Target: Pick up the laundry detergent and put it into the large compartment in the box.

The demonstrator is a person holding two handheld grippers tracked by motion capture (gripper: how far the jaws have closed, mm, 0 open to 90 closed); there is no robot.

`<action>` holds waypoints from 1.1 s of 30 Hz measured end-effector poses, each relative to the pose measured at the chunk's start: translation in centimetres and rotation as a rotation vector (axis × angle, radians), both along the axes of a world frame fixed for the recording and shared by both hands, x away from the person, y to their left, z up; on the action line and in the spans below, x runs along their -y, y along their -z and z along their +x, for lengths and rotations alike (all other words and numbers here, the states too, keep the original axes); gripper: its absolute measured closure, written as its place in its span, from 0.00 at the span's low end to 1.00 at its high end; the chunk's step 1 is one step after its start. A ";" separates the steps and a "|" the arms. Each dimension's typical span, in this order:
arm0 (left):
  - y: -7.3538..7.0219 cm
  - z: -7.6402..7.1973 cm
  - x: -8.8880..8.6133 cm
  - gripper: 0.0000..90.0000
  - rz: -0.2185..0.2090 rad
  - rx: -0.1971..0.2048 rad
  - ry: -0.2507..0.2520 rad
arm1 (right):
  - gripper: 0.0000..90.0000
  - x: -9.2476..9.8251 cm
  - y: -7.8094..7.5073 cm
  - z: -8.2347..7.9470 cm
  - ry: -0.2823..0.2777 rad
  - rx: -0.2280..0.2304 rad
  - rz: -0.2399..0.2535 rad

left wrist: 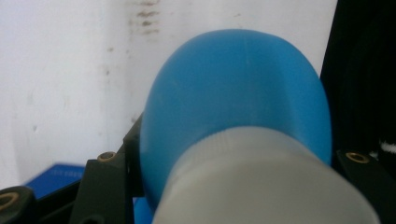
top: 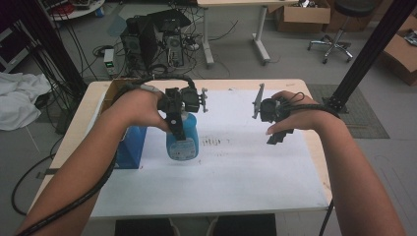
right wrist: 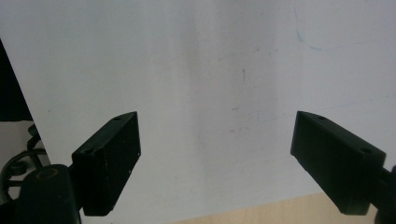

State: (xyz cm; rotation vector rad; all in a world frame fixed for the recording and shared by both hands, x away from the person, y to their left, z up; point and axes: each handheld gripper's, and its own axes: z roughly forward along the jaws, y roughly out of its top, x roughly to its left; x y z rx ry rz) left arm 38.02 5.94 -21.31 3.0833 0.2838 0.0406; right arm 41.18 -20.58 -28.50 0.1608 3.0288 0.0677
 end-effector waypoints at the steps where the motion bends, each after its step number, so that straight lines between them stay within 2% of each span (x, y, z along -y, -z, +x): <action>1: -0.4 0.1 -0.1 0.45 -0.003 0.003 -0.022 | 0.18 0.0 0.0 0.0 -0.002 0.000 -0.004; 2: -0.4 0.1 -0.1 0.45 -0.003 0.003 -0.022 | 0.18 0.0 0.0 0.0 -0.003 0.001 -0.003; 3: -1.3 0.3 -0.4 0.45 -0.004 0.014 -0.064 | 0.18 -0.1 -0.1 0.0 -0.004 0.004 -0.001; 5: -1.6 0.3 -0.5 0.45 -0.003 0.023 -0.081 | 0.18 -0.1 -0.1 0.0 -0.007 0.005 0.002; 7: -2.5 0.5 -0.7 0.45 0.014 0.032 -0.136 | 0.18 -0.1 -0.2 0.0 -0.008 0.009 0.006; 11: -3.5 1.0 -1.1 0.45 0.026 0.020 -0.212 | 0.18 -0.1 -0.2 -0.1 -0.014 0.008 0.004; 16: -4.9 1.6 -1.7 0.45 0.006 0.016 -0.321 | 0.18 -0.3 -0.1 -0.2 -0.023 0.010 0.003; 17: -4.9 1.6 -1.7 0.45 0.006 0.016 -0.321 | 0.18 -0.3 -0.1 -0.2 -0.024 0.010 0.005; 19: -5.9 1.9 -2.2 0.45 -0.007 0.024 -0.375 | 0.18 -0.3 -0.2 -0.3 -0.023 0.012 0.009; 24: -7.6 2.4 -3.4 0.45 -0.029 0.008 -0.488 | 0.18 -0.4 -0.3 -0.3 -0.026 0.015 0.006; 26: -7.9 2.5 -3.7 0.45 -0.030 0.006 -0.505 | 0.18 -0.4 -0.3 -0.3 -0.028 0.014 0.005; 27: -8.6 2.6 -4.2 0.45 -0.031 -0.002 -0.544 | 0.18 -0.5 -0.3 -0.3 -0.030 0.018 0.006; 28: -8.6 2.6 -4.2 0.45 -0.031 -0.002 -0.544 | 0.18 -0.5 -0.3 -0.3 -0.030 0.018 0.006; 29: -9.3 2.7 -4.8 0.45 -0.032 -0.003 -0.575 | 0.18 -0.5 -0.4 -0.3 -0.034 0.019 0.008; 30: -9.3 2.7 -4.8 0.45 -0.032 -0.003 -0.575 | 0.18 -0.6 -0.4 -0.4 -0.034 0.019 0.009; 31: -9.9 2.8 -5.5 0.45 -0.030 -0.004 -0.615 | 0.18 -0.6 -0.4 -0.4 -0.037 0.019 0.011; 33: -10.5 2.9 -6.2 0.45 -0.029 -0.006 -0.658 | 0.18 -0.6 -0.4 -0.3 -0.039 0.021 0.015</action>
